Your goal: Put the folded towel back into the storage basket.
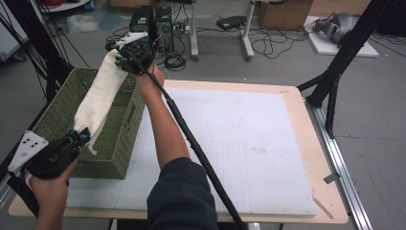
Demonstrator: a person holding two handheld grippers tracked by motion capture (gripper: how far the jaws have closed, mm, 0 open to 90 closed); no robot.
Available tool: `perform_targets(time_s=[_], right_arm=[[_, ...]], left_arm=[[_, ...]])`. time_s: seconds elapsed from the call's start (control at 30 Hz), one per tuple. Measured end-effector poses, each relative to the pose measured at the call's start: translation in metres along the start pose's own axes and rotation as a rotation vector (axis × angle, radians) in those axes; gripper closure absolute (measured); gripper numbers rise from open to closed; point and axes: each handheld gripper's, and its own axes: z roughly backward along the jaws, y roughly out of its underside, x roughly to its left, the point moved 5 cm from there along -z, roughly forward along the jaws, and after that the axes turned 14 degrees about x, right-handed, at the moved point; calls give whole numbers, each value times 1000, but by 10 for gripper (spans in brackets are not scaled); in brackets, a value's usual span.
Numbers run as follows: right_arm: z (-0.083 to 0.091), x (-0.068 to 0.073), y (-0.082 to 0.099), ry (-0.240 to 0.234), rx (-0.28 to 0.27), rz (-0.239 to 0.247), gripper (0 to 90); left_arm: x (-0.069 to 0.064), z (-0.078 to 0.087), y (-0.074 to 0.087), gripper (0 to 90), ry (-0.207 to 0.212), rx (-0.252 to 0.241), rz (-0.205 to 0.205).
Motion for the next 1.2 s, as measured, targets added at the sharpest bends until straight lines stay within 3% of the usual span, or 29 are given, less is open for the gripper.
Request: perform_targets(time_s=[0.3, 0.53, 0.57, 0.6, 0.63, 0.67, 0.7, 0.73, 0.8, 1.03, 1.1, 1.13, 1.2], right_arm=[[-29, 17, -7, -11, 30, 19, 797], [-58, 30, -7, -26, 64, -11, 797], [-58, 30, -7, -26, 64, -11, 797], [-66, 32, -4, -23, 85, -13, 781], [-70, 32, -1, -22, 99, -4, 713], [-74, 32, 1, 2, 114, 10, 580], [-77, 32, 2, 34, 118, 5, 481], [-78, 33, 4, 56, 128, -1, 443], [-76, 34, 6, 57, 125, 18, 444], [-53, 30, 10, 29, 83, 20, 430], [-35, 26, 17, 19, 70, 24, 421], [-28, 25, 20, 9, 63, 23, 416], [-16, 23, 28, -6, 55, 22, 404]], left_arm=[[5, -1, 6, 815, -15, 32, 10], [12, -7, 12, 791, -15, 77, 30], [12, -7, 12, 718, -15, 77, 30], [14, -8, 14, 569, -17, 85, 38], [19, -10, 16, 432, -84, 76, 58], [19, -10, 16, 342, -84, 76, 58], [22, -8, 15, 298, -110, 62, 67], [26, -4, 14, 276, -150, 39, 59], [27, -2, 13, 262, -169, 34, 48], [24, 0, 9, 243, -137, 22, 38], [22, 0, 7, 172, -136, 23, 43], [19, -1, 5, 173, -107, 15, 44], [17, -1, 4, 173, -93, 11, 47]])
